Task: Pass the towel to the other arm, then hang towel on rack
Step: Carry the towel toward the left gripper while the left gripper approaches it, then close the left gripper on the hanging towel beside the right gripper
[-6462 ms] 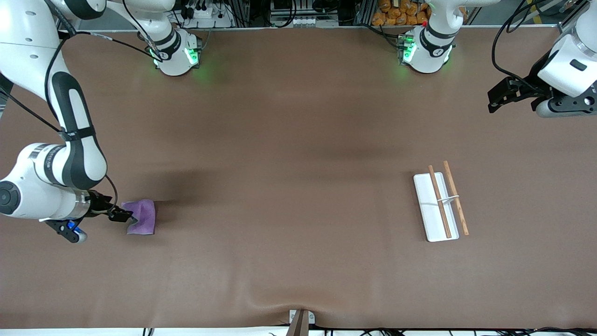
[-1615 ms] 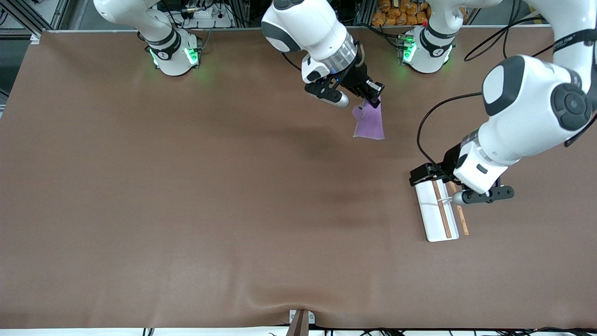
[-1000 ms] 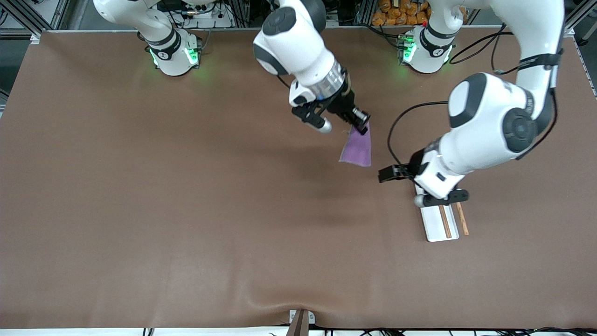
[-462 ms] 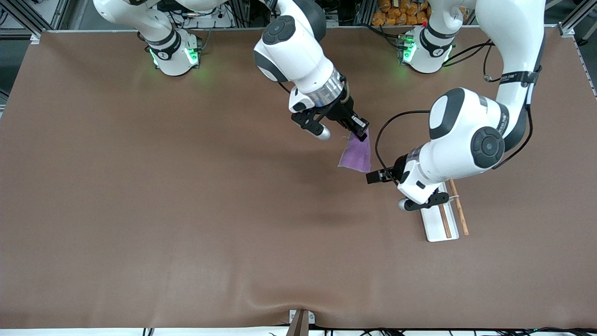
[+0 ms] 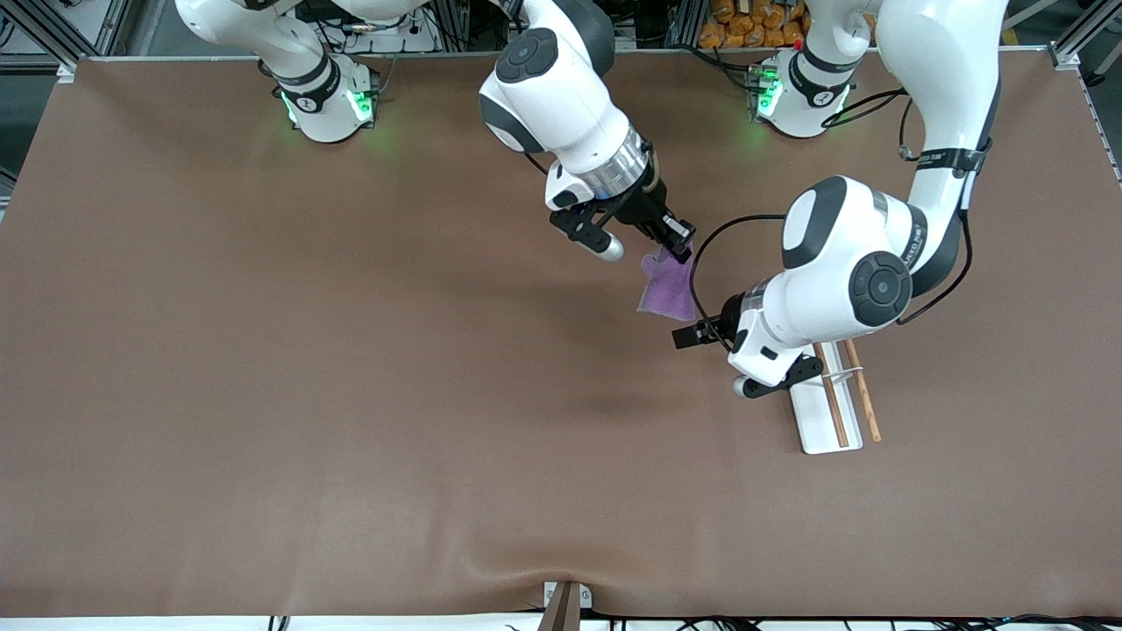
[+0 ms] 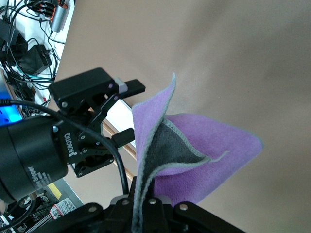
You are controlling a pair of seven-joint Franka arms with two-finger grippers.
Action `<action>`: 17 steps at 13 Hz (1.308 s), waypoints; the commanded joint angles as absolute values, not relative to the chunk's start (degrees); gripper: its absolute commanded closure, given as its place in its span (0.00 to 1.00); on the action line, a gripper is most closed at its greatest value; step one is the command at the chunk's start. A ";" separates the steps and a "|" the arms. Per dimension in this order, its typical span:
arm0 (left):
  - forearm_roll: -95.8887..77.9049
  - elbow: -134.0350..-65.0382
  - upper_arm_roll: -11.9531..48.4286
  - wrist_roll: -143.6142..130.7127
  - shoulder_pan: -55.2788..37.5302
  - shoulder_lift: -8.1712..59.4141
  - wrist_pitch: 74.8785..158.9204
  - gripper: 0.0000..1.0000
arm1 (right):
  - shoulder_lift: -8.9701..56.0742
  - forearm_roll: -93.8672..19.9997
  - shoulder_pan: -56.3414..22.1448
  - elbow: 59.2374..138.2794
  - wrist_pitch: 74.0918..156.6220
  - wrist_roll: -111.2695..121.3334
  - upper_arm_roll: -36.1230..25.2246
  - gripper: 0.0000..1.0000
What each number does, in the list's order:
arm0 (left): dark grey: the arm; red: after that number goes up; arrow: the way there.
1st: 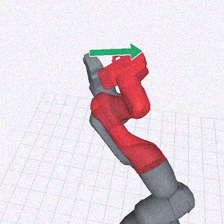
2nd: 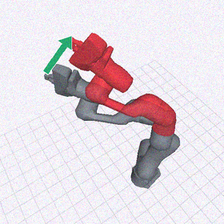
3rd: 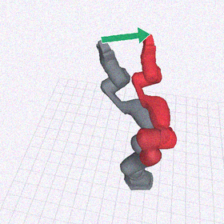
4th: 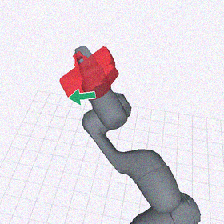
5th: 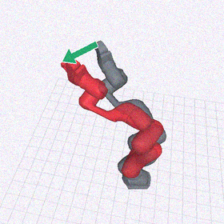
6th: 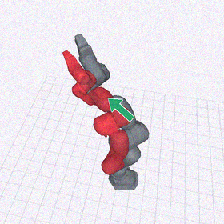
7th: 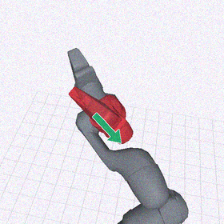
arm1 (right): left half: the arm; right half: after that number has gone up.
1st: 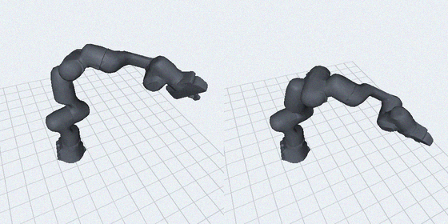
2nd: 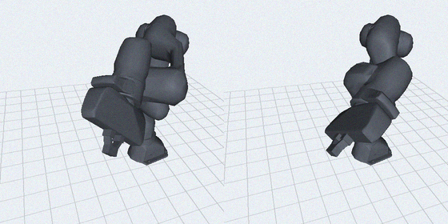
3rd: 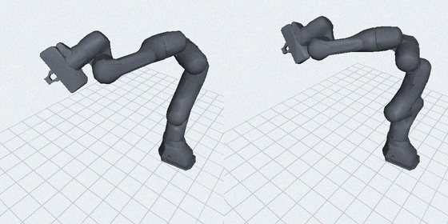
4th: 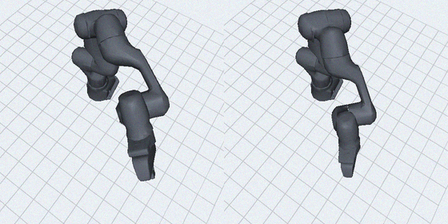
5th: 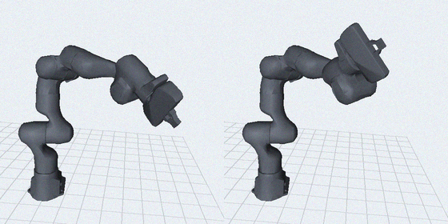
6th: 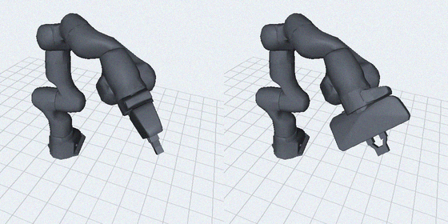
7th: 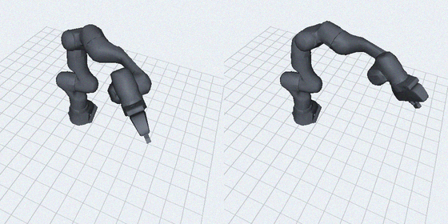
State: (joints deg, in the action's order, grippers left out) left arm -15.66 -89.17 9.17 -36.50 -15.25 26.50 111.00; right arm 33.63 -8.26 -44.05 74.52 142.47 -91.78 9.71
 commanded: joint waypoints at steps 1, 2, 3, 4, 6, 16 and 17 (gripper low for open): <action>-16.00 -87.19 8.96 -39.29 -16.26 26.37 110.40 0.00 | 34.89 -7.73 -44.38 72.51 142.38 -93.34 9.84 1.00; -16.00 -87.19 8.96 -39.29 -16.26 26.11 109.43 0.00 | 34.89 -7.65 -44.38 72.51 142.38 -93.34 9.84 1.00; -15.91 -87.01 8.96 -39.37 -16.26 25.93 107.68 0.00 | 34.89 -7.65 -44.38 72.51 142.38 -93.25 9.84 1.00; -15.91 -87.01 8.96 -39.37 -16.35 25.41 106.62 0.00 | 34.89 -7.65 -44.38 72.51 142.38 -93.25 9.93 1.00; -15.82 -87.01 8.88 -39.29 -15.82 25.31 103.90 0.00 | 34.89 -7.65 -44.38 72.51 142.38 -93.34 9.84 1.00; -16.70 -86.92 8.96 -40.08 -15.12 25.66 102.39 0.26 | 34.89 -7.65 -44.38 72.51 142.38 -93.25 9.84 1.00; -16.61 -86.75 8.96 -40.17 -15.03 25.66 101.44 0.36 | 34.89 -7.65 -44.38 72.51 142.38 -93.25 9.84 1.00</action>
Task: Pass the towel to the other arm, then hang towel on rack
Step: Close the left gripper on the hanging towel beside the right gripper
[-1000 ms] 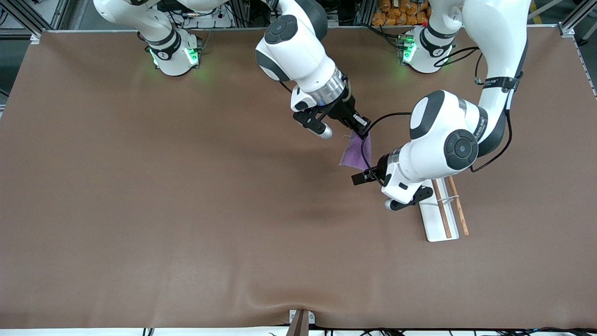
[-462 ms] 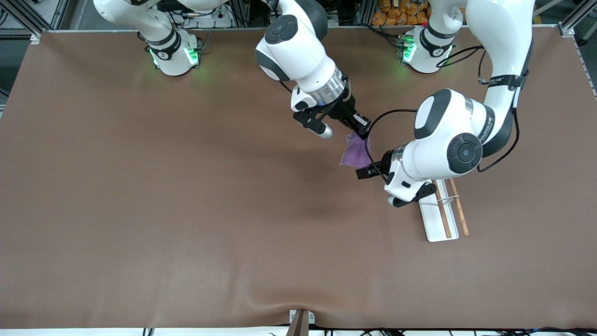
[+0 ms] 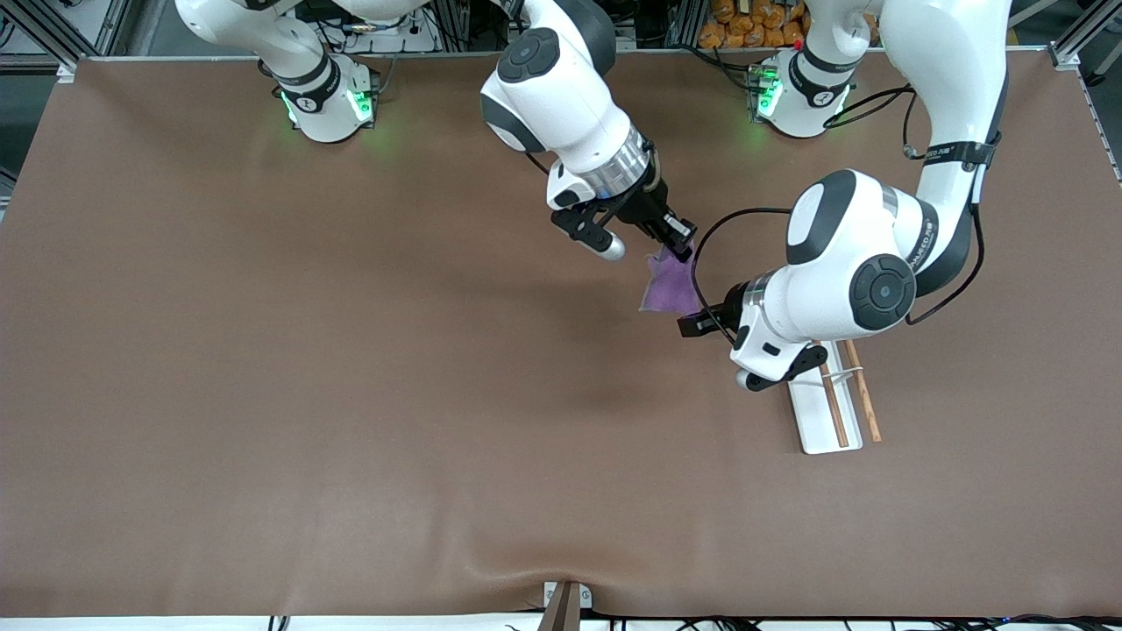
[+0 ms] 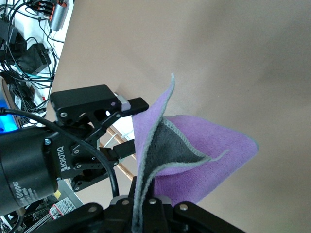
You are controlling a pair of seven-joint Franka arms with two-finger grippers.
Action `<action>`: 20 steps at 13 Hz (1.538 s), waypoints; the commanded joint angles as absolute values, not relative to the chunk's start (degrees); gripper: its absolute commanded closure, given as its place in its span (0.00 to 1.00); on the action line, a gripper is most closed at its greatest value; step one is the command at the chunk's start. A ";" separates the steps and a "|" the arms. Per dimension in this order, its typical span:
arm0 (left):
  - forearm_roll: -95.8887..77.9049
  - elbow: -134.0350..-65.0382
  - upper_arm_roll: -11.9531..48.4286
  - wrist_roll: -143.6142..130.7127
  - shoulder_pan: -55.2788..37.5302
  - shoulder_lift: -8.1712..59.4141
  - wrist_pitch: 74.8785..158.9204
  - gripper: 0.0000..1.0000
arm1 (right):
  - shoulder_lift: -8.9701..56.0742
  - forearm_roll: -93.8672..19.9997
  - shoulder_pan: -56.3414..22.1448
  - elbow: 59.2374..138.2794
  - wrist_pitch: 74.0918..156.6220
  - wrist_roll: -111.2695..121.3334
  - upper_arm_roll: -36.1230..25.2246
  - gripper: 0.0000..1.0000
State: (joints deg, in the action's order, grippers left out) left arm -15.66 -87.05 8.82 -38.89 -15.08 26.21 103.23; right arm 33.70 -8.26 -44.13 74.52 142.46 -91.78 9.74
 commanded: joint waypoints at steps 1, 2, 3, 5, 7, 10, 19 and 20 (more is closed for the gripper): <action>-16.70 -85.88 8.88 -40.08 -15.03 25.75 100.56 0.43 | 34.89 -7.65 -44.38 72.51 142.47 -93.25 9.84 1.00; -16.61 -85.35 8.88 -40.08 -15.03 25.75 99.50 0.49 | 34.89 -7.65 -44.38 72.51 142.38 -93.25 9.84 1.00; -16.61 -85.25 8.88 -40.08 -14.94 25.75 98.71 0.53 | 34.89 -7.65 -44.38 72.51 142.47 -93.25 9.84 1.00; -16.61 -84.03 8.88 -40.08 -14.94 25.75 97.74 0.57 | 34.89 -7.65 -44.38 72.51 142.38 -93.25 9.84 1.00; -16.61 -83.76 8.96 -40.08 -15.03 25.75 97.47 0.59 | 34.89 -7.65 -44.38 72.51 142.38 -93.25 9.84 1.00; -16.61 -83.67 8.96 -39.99 -15.03 25.75 97.38 0.74 | 34.89 -7.65 -44.38 72.51 142.38 -93.25 9.84 1.00; -16.52 -83.67 8.88 -39.81 -14.94 25.93 97.38 1.00 | 34.89 -7.56 -44.38 72.60 142.38 -93.25 9.84 1.00; -16.52 -83.58 8.88 -39.73 -14.94 25.84 97.38 1.00 | 34.89 -7.56 -44.38 72.60 142.38 -93.25 9.84 1.00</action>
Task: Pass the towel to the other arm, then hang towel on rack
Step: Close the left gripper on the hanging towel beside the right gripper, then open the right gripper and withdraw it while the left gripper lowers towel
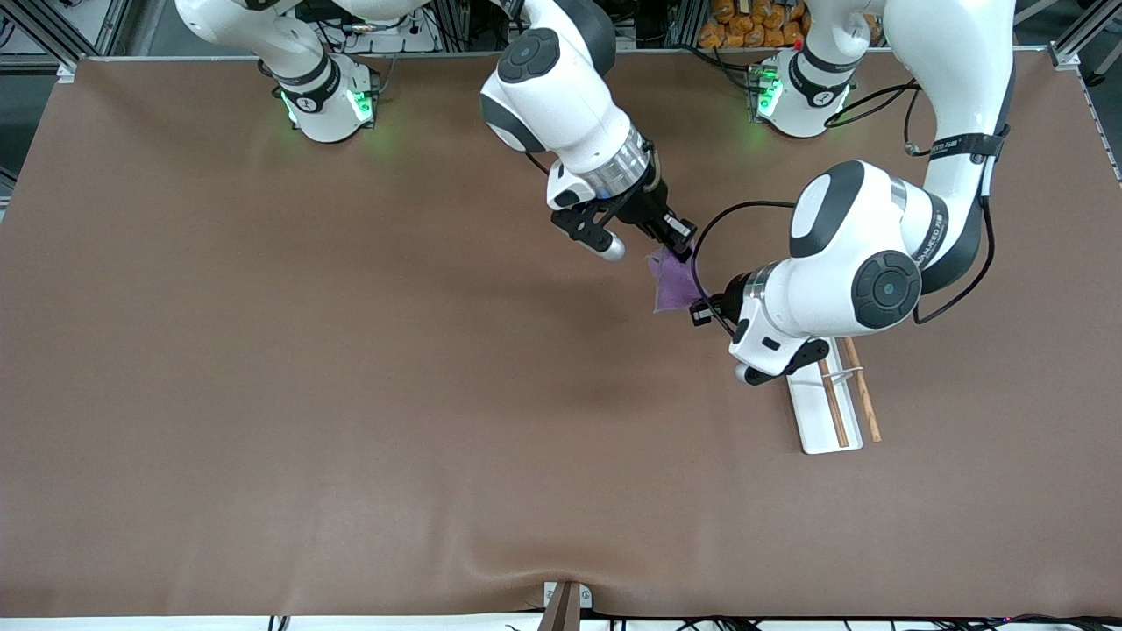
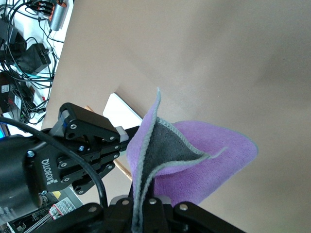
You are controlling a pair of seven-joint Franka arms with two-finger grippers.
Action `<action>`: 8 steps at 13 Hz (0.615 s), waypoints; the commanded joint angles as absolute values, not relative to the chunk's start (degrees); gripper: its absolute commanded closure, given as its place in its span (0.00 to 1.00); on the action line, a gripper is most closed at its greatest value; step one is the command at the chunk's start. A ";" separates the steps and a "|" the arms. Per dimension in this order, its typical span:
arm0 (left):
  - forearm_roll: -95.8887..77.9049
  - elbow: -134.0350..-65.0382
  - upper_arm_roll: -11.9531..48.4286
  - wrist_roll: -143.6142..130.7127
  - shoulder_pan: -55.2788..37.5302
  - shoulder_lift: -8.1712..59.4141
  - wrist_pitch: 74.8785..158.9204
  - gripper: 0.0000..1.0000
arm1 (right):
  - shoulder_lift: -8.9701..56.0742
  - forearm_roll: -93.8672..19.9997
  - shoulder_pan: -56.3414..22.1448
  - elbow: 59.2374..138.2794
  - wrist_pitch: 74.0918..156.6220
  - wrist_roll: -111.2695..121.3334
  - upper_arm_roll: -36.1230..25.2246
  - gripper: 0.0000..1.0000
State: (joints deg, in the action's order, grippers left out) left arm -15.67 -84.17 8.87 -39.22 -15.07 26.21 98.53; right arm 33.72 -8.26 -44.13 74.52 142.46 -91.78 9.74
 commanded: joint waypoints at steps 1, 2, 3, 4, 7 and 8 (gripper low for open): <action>-16.52 -83.58 8.88 -39.73 -14.94 25.67 97.38 1.00 | 34.89 -7.65 -44.38 72.60 142.38 -93.16 9.84 1.00; -16.52 -83.58 8.88 -39.73 -14.94 25.58 97.38 1.00 | 34.89 -7.65 -44.38 72.60 142.38 -93.08 9.84 1.00; -16.52 -83.50 8.88 -39.73 -14.94 25.40 97.38 1.00 | 34.81 -7.56 -44.30 72.60 142.38 -93.08 9.84 1.00; -16.44 -82.97 8.88 -39.73 -14.77 25.31 97.30 1.00 | 34.80 -7.65 -44.30 72.60 142.38 -93.08 9.84 1.00; -15.73 -82.09 8.26 -39.29 -14.59 23.83 97.21 1.00 | 34.80 -7.56 -44.30 72.60 142.38 -93.08 9.84 1.00; -15.65 -82.09 8.26 -38.68 -14.24 23.47 97.21 1.00 | 34.80 -7.65 -44.30 72.60 142.38 -93.08 9.84 1.00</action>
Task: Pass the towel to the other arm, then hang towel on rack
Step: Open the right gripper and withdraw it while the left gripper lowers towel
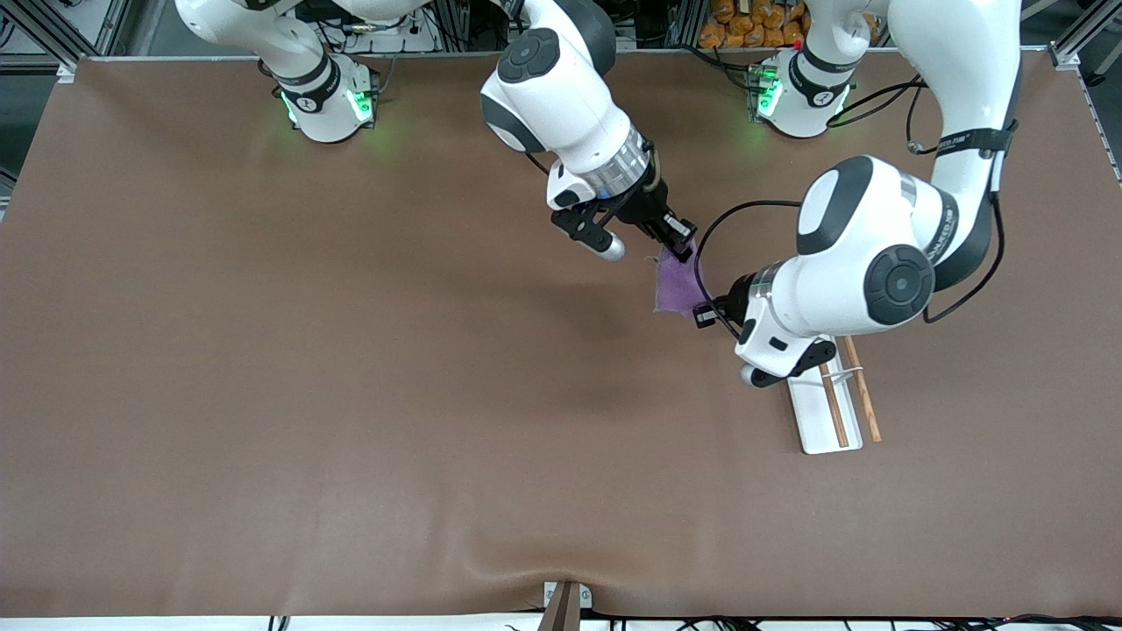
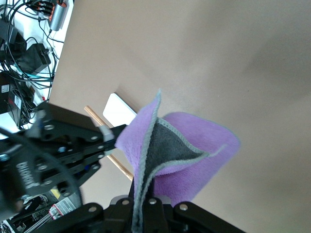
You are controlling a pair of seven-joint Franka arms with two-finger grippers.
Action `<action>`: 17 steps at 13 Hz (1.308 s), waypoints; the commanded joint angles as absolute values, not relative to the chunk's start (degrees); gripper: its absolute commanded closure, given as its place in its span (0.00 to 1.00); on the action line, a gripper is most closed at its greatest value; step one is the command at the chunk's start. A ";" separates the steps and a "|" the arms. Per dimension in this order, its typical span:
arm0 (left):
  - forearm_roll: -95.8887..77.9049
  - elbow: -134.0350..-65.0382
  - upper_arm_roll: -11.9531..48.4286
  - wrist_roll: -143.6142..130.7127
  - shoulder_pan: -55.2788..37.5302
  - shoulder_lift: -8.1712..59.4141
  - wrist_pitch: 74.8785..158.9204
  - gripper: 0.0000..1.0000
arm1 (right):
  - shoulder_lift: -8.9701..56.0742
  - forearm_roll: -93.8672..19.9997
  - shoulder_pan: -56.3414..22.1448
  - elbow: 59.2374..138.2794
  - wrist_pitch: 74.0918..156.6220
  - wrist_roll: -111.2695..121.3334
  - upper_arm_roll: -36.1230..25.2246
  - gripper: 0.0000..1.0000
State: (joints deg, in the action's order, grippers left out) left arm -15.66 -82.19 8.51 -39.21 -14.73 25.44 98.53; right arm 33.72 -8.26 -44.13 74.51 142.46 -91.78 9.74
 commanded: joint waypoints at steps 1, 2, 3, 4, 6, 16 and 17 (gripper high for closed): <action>-15.64 -82.09 8.26 -37.54 -13.02 23.29 97.21 1.00 | 34.72 -7.56 -44.21 72.60 142.38 -92.90 9.84 0.63; -15.64 -82.09 8.26 -35.79 -12.05 22.77 97.21 1.00 | 34.72 -7.47 -44.30 72.68 142.30 -93.07 9.84 0.01; -15.64 -82.09 8.26 -33.60 -11.26 22.76 97.21 1.00 | 34.63 -7.04 -44.56 72.77 142.21 -92.99 9.84 0.00; -15.64 -82.09 8.26 -32.10 -10.55 22.76 97.12 1.00 | 34.54 -6.94 -44.47 72.77 141.95 -92.90 9.84 0.00; -15.64 -82.09 8.26 -31.38 -10.28 22.76 97.12 1.00 | 34.28 -6.94 -44.04 72.77 141.86 -92.81 9.84 0.00; -15.56 -82.09 7.73 -14.94 -5.81 25.31 97.82 1.00 | 25.50 -7.29 -30.78 73.04 115.89 -66.48 10.11 0.00; -15.47 -82.18 7.73 -15.03 -4.41 25.66 97.82 1.00 | 24.36 -7.29 -28.76 73.04 111.32 -61.14 10.11 0.00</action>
State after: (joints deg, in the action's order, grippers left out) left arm -15.65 -82.43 7.67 -15.99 -5.83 25.20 98.04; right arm 27.64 -7.63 -32.31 71.70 117.63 -68.14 9.08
